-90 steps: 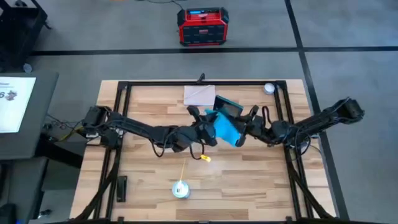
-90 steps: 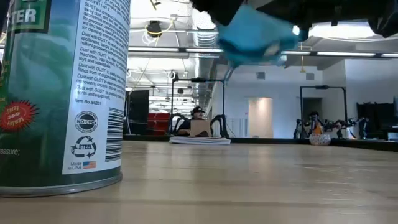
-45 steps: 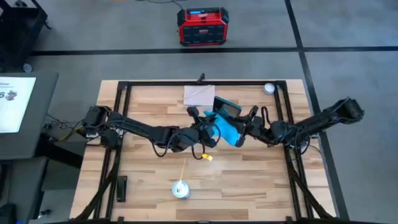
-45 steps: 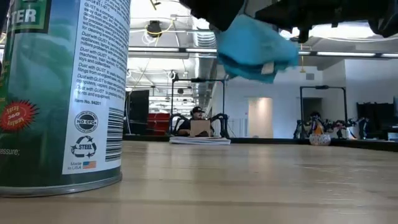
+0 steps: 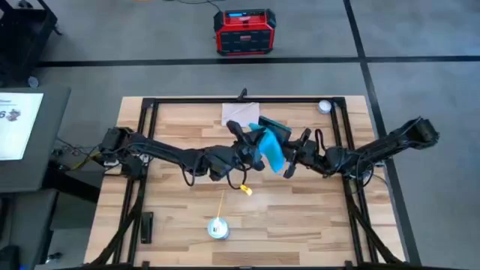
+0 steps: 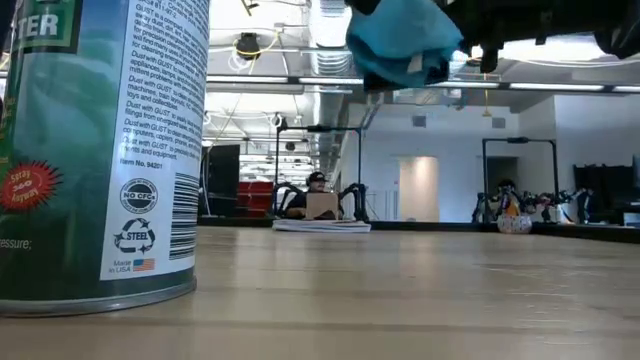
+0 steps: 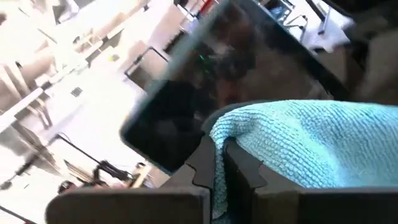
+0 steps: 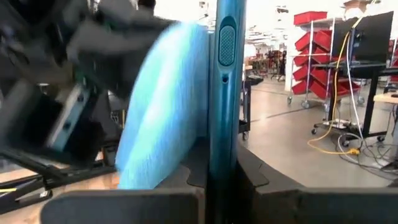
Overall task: Apply microfiber cloth
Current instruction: Wipe the front of the tablet with a blue microfiber cloth
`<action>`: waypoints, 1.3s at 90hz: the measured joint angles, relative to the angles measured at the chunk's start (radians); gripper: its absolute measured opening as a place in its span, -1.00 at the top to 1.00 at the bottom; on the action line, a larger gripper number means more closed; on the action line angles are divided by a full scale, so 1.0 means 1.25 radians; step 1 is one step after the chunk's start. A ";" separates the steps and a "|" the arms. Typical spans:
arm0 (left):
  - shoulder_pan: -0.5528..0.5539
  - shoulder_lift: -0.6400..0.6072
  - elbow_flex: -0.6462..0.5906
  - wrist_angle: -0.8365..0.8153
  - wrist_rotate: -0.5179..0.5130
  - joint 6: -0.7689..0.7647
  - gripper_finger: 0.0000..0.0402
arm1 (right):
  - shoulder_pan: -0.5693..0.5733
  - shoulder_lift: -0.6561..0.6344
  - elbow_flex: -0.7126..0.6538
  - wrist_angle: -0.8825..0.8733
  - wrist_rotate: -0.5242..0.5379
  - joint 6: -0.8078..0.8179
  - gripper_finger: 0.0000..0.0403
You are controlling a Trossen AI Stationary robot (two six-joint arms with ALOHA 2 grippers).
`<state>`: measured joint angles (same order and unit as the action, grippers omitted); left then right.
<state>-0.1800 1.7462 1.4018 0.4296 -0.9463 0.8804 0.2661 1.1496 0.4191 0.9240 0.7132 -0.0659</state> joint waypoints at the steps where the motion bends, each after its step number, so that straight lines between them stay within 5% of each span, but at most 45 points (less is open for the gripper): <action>1: 0.001 0.000 0.003 0.000 0.000 0.004 1.00 | 0.000 0.000 0.000 -0.001 0.000 0.001 0.95; 22: 0.006 -0.001 0.042 0.000 0.011 0.048 1.00 | 0.000 0.001 0.000 -0.012 -0.002 0.010 0.95; 66: 0.013 -0.001 -0.068 -0.079 0.065 -0.202 1.00 | 0.001 0.002 -0.001 -0.026 -0.001 0.001 0.95; 87: 0.027 -0.013 -0.068 0.035 0.099 -0.068 1.00 | 0.000 0.000 -0.001 -0.010 0.000 0.005 0.95; 117: 0.033 -0.074 -0.032 -0.005 0.138 -0.061 1.00 | 0.002 0.002 -0.001 -0.031 -0.017 0.010 0.95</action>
<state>-0.1383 1.6537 1.3624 0.4232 -0.7733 0.8042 0.2691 1.1518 0.4179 0.8851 0.6922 -0.0532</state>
